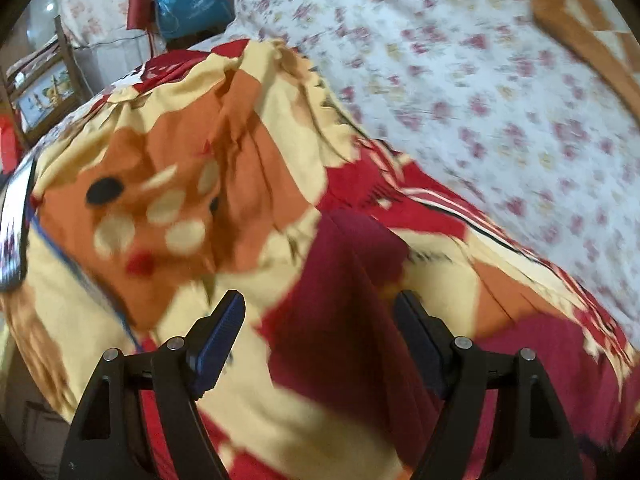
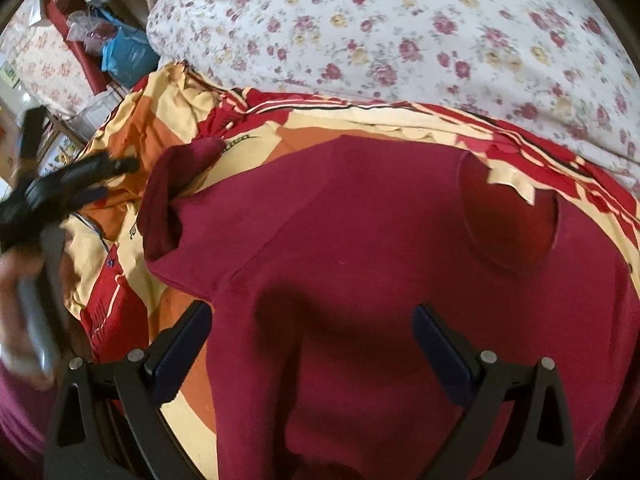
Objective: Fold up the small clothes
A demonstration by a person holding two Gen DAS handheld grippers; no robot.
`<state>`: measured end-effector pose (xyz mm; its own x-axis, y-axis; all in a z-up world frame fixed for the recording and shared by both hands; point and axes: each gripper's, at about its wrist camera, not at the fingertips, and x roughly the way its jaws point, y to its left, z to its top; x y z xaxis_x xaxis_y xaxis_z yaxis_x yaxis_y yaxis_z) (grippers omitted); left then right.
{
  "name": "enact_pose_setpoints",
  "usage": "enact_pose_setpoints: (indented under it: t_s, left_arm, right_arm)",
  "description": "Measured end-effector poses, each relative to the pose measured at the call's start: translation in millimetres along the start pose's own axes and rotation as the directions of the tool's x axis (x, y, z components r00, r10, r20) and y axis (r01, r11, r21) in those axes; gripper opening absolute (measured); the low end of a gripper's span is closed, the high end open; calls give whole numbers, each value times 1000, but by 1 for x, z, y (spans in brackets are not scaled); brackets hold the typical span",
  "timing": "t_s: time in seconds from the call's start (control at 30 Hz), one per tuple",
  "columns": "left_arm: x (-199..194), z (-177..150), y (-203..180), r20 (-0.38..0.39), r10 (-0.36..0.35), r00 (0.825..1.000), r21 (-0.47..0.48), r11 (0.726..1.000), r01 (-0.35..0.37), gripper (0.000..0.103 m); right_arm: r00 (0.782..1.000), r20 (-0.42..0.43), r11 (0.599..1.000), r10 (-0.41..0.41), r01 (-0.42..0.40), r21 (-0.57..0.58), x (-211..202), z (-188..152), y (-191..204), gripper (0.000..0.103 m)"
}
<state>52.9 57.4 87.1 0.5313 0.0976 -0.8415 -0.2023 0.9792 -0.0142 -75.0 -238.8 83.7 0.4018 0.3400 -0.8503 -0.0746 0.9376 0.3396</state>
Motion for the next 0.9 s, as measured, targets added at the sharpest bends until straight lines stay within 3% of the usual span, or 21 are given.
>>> enact_pose_setpoints:
  t_s: [0.1,0.2,0.23,0.27,0.3,0.33,0.37,0.43,0.5,0.57,0.6,0.73,0.77,0.8,0.87,0.9]
  left_arm:
    - [36,25,-1,-51,81,995,1,997,-81,69]
    - [80,36,-3,-158,160,974,65,986,-151,69]
    - [90,37,-3,-186,167,968,74,985,-155,64]
    - [99,36,-1,-214,160,964,70,986,-148,48]
    - [105,33,2,-240,128,962,49,992,-120,37]
    - [108,30,4,-262,74,962,26,997,-70,19]
    - [107,28,4,-268,39,963,21,999,-34,14]
    - [93,23,1,-217,22,976,57,998,-10,6]
    - [67,21,2,-166,-90,982,33,995,96,5]
    - [38,21,2,-107,-185,977,19,982,188,4]
    - [15,22,-2,-63,-236,970,31,971,238,4]
    - [-51,25,-21,47,-329,943,105,941,323,4]
    - [-65,24,-26,67,-374,925,125,923,364,4]
    - [-77,26,-31,92,-399,912,148,912,384,4]
    - [-94,20,-43,123,-393,911,193,910,366,4]
    - [-99,17,-51,110,-431,896,201,892,404,4]
  right_arm:
    - [1000,3,1000,-3,3,16,-4,-3,-7,102]
    - [1000,-3,1000,-7,7,18,-7,-9,-11,102]
    - [1000,-5,1000,-8,8,17,-8,-11,-13,102]
    - [1000,-7,1000,-10,10,18,-8,-12,-14,102]
    - [1000,-8,1000,-11,11,20,-9,-14,-16,102]
    - [1000,-9,1000,-11,11,22,-9,-15,-18,102]
    - [1000,-10,1000,-10,11,26,-10,-16,-20,102]
    - [1000,-10,999,-11,11,38,-11,-17,-24,102]
    - [1000,-6,999,-10,10,52,-11,-20,-28,102]
    - [1000,4,998,-4,4,67,-14,-22,-32,102]
    - [1000,12,997,-3,2,76,-17,-24,-34,102]
    - [998,55,991,0,-7,130,-30,-32,-47,102]
    - [998,67,989,-4,-6,145,-34,-35,-51,102]
    - [997,77,987,-11,-2,158,-37,-38,-55,102]
    - [995,95,981,-23,4,193,-44,-40,-66,102]
    - [995,101,977,-20,-2,212,-48,-41,-71,102]
